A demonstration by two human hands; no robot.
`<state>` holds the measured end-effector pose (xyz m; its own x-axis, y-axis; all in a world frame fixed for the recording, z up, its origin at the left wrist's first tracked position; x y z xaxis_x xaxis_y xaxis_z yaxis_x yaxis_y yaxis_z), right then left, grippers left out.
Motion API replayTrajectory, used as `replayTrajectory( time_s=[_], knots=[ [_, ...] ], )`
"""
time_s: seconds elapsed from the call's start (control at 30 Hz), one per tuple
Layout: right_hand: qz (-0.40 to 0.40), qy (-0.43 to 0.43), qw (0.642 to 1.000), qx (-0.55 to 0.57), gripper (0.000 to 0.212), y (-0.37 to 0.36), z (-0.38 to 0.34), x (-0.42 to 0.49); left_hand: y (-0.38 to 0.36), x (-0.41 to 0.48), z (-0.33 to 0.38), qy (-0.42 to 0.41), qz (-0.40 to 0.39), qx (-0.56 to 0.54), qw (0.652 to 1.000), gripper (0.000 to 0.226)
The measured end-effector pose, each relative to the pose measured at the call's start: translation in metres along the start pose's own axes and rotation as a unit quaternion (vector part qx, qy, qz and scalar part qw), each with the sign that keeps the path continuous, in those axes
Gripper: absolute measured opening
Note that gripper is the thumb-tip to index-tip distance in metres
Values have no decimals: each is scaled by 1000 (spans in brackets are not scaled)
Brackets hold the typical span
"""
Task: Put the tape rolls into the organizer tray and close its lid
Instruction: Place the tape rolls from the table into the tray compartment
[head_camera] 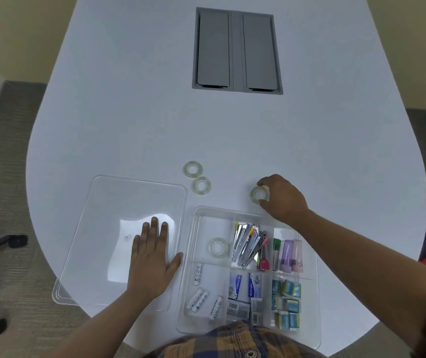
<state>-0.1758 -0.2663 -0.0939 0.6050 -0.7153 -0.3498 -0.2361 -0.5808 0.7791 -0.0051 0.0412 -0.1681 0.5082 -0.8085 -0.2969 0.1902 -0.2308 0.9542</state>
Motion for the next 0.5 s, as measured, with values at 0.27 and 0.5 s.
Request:
replayTrajectory(
  time_s=[0.27,0.5],
  knots=[
    [-47,-60,997,-24,64,-10,17,20,0,0,-1,1,-2,0,1000,82],
    [-5,-23,999,-24,54,-4,3,18,2,0,0,0,-7,-9,1000,82]
  ],
)
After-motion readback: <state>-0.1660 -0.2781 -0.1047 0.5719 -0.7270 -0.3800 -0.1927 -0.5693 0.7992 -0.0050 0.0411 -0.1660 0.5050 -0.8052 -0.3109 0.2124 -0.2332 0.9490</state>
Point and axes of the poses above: each hand's wrist, its own x-axis towards the middle knuckle, its own y-axis out of the back of the hand, z = x × y, the point moved 4 cm from there along x, towards the middle knuckle, and after that the axes turned 15 degrees about x, right-handed, at the moved point
